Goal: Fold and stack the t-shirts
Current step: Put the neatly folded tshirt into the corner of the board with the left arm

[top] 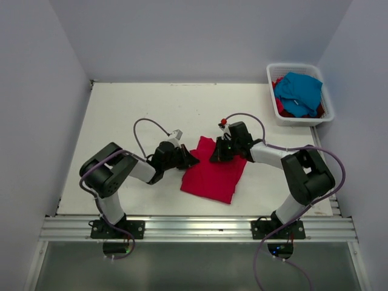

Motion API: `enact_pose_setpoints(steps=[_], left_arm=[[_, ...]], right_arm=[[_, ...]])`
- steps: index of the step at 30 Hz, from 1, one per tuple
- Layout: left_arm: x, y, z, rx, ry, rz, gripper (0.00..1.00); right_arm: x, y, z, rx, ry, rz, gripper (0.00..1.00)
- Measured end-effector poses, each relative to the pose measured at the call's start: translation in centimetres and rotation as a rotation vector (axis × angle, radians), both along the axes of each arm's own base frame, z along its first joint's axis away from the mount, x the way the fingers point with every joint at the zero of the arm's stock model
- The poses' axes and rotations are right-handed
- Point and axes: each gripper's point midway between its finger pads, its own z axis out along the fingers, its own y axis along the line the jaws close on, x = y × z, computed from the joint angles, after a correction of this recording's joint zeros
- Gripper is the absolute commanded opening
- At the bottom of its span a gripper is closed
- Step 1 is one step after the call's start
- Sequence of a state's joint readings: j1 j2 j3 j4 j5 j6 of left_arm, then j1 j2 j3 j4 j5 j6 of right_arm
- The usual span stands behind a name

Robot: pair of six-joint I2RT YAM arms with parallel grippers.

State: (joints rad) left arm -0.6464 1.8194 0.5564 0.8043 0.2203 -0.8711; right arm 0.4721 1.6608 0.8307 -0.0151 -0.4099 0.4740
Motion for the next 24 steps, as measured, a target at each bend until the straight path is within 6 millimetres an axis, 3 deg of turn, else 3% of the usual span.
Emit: enact_pose_setpoints(steps=[3,5,15,19,24], left_arm=[[0.6,2.0,0.7,0.021,0.009,0.048,0.0],[2.0,4.1,1.5,0.039,-0.001,0.109,0.0],[12.7,15.4,5.4,0.086,-0.05,0.469,0.0],[16.1,19.6,3.9,0.09,-0.013,0.579,0.0],[17.9,24.8,0.4,0.076,0.101,0.711,0.0]], right_arm=[[-0.1,-0.1,0.4,0.001,-0.006,0.002,0.0],[-0.2,-0.2,1.1,0.002,-0.015,0.004,0.0],[-0.4,-0.4,3.9,0.02,-0.077,0.009,0.0],[-0.7,-0.6,4.5,0.018,-0.084,0.009,0.0],[-0.9,-1.1,5.5,0.01,-0.107,0.006,0.0]])
